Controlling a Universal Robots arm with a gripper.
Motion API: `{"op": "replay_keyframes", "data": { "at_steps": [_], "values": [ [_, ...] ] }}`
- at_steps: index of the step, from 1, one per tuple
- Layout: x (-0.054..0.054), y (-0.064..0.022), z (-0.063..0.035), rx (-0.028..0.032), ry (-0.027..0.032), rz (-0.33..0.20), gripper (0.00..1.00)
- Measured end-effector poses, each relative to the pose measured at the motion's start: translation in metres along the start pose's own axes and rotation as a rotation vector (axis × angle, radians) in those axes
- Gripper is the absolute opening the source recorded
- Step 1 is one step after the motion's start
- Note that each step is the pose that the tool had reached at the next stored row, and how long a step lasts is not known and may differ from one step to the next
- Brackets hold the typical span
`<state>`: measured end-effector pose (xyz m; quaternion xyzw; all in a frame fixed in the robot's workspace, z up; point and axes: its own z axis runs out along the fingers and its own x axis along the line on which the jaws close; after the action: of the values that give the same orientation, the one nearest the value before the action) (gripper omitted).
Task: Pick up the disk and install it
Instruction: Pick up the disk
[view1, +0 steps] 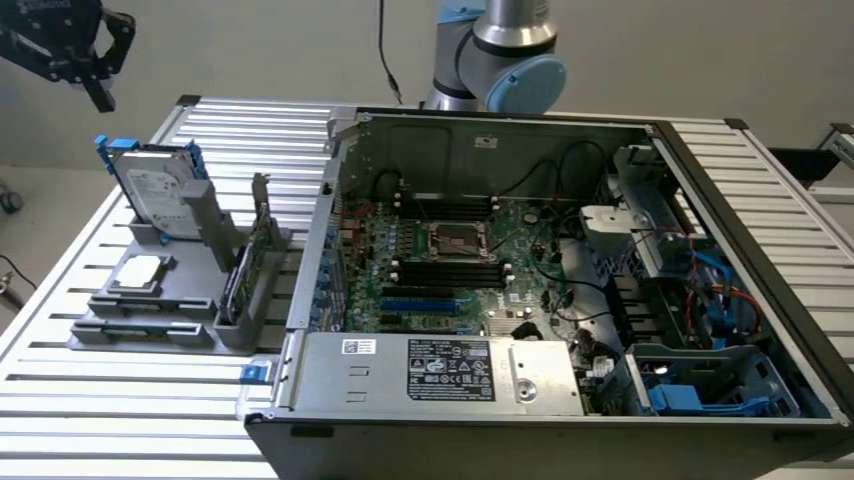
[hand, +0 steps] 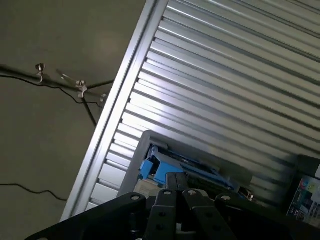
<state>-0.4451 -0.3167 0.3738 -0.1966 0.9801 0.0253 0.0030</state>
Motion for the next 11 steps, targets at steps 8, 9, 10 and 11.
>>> {"op": "replay_keyframes", "data": {
  "at_steps": [8, 9, 10, 11],
  "values": [
    [0.0, -0.0002, 0.0021, 0.0005, 0.0131, -0.145, 0.11],
    [0.0, -0.0002, 0.0023, 0.0008, 0.0148, -0.163, 0.11],
    [0.0, -0.0002, 0.0026, 0.0012, 0.0163, -0.182, 0.11],
    [0.0, -0.0002, 0.0029, 0.0015, 0.0175, -0.2, 0.11]
  ]
}}
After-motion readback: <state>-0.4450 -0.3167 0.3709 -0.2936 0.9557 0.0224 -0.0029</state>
